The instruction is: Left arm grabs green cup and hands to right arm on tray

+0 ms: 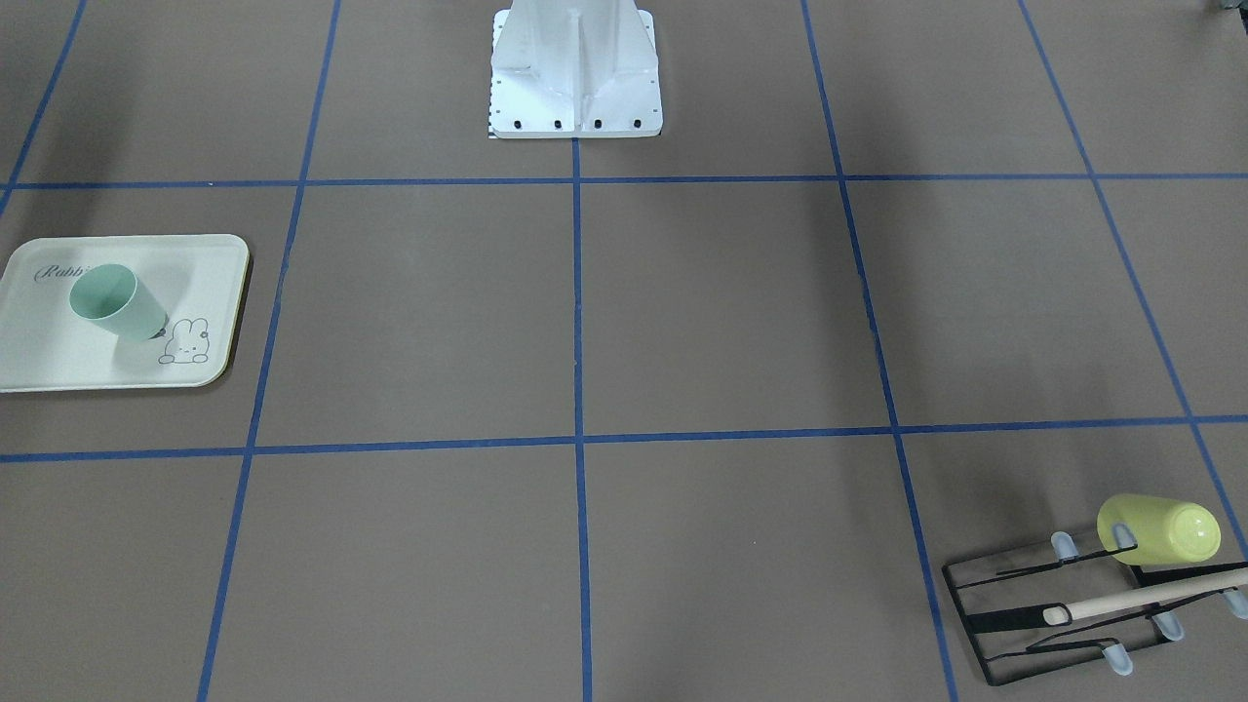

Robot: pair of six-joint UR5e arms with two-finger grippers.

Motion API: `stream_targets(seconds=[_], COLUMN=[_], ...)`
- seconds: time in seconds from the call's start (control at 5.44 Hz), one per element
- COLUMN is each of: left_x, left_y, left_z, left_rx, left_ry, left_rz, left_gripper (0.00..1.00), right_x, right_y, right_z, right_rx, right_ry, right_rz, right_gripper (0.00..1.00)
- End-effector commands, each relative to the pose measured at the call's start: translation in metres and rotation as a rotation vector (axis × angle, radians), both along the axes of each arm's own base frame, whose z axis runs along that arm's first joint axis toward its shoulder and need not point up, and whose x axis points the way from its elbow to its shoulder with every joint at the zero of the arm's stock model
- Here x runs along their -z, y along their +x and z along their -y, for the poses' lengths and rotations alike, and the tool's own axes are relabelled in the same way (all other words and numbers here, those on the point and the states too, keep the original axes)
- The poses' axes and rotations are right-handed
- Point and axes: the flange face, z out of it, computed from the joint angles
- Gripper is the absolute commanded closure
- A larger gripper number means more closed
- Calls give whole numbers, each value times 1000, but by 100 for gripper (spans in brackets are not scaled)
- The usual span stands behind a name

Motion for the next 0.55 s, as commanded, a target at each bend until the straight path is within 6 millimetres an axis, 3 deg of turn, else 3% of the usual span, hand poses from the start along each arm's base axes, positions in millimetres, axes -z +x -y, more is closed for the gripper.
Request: stream_targets(seconds=[0.0,0.37], left_x=[1,-1], left_y=[0,0], left_z=[0,0], left_rx=[0,3], left_ry=[1,-5], left_rz=[1,2], left_gripper=[0,0], right_x=[14,14], right_y=[-23,-38], right_z=[19,24], right_rx=[-74,-56], right_ry=[46,55], right_rz=[-7,1], right_gripper=[0,0])
